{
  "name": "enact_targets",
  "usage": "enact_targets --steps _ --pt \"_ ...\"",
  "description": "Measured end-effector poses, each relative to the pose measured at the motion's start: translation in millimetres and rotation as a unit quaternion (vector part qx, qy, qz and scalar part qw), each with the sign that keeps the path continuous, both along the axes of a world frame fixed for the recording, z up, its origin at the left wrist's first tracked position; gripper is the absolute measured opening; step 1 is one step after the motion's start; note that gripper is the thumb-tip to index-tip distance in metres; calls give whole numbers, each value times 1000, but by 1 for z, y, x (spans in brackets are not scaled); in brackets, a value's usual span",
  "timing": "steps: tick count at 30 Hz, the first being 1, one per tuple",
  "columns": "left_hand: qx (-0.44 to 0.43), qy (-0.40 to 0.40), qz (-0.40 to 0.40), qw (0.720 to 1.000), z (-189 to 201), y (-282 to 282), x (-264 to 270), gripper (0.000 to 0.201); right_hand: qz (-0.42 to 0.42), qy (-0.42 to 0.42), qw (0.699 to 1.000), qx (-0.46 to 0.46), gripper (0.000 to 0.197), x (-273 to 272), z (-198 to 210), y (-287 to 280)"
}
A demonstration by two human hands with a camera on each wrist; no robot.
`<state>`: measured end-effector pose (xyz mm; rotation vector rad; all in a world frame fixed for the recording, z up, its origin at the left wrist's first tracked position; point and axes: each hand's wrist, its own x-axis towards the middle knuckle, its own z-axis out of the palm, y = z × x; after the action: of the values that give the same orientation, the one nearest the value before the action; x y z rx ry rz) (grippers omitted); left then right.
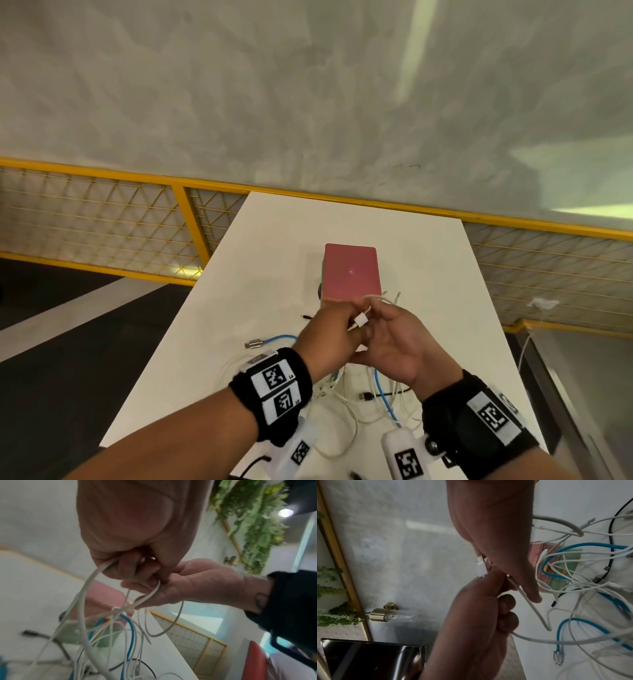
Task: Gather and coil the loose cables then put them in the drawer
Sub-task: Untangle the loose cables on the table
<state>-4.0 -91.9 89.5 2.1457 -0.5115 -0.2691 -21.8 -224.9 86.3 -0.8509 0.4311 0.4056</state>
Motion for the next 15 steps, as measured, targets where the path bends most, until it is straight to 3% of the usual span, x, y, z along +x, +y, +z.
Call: enact_targets --steps 3,5,7,12,15 --pt "19 30 -106 994 -8 21 -4 5 -27 36 999 0 22 8 4 -6" --pt "90 43 -189 977 -19 38 -13 24 -72 68 995 6 25 18 10 -19" --pt "158 74 -241 955 -27 55 -24 26 -113 84 990 -6 27 26 14 -32" --pt "147 204 -246 936 -24 94 -32 23 -113 113 987 -29 27 30 4 -34" --pt "178 174 -252 935 -15 97 -27 26 -103 93 989 -45 26 29 -2 -21"
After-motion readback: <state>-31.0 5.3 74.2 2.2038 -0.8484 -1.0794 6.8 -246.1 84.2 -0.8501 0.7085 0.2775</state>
